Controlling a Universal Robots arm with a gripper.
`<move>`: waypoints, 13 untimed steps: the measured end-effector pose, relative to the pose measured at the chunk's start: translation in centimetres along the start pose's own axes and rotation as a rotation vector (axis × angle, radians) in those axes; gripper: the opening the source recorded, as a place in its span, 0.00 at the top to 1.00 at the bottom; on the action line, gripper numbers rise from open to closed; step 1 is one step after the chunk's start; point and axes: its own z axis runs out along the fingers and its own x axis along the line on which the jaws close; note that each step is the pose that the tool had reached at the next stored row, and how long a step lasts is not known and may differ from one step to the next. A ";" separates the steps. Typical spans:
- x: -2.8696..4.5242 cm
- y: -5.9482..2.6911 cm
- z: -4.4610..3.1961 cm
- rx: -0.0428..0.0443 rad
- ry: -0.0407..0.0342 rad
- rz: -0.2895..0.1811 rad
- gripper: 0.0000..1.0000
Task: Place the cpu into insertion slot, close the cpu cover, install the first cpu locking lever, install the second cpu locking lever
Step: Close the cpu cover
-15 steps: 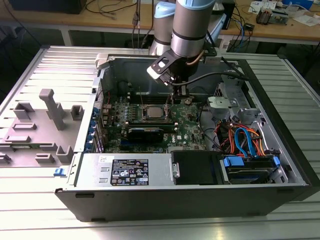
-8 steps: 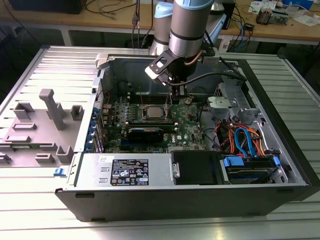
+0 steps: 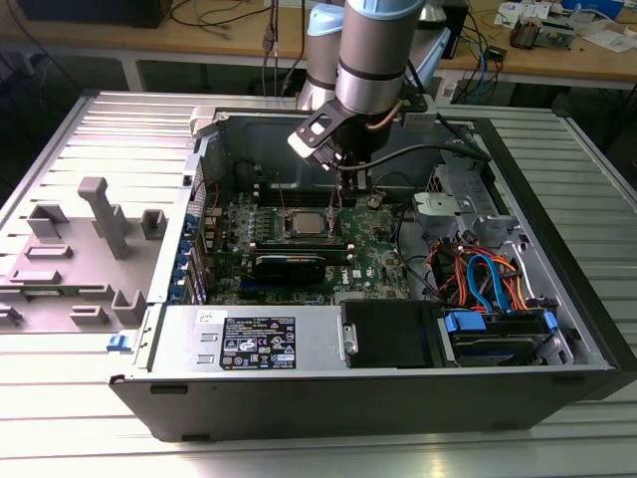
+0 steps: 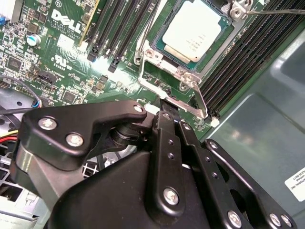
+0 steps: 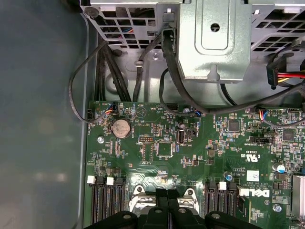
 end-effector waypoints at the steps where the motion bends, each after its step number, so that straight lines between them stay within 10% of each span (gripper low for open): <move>1: 0.00 -0.08 0.00 -0.0001 0.0000 0.000 0.89; 13: 0.04 -0.97 0.02 0.0000 0.0000 0.000 0.89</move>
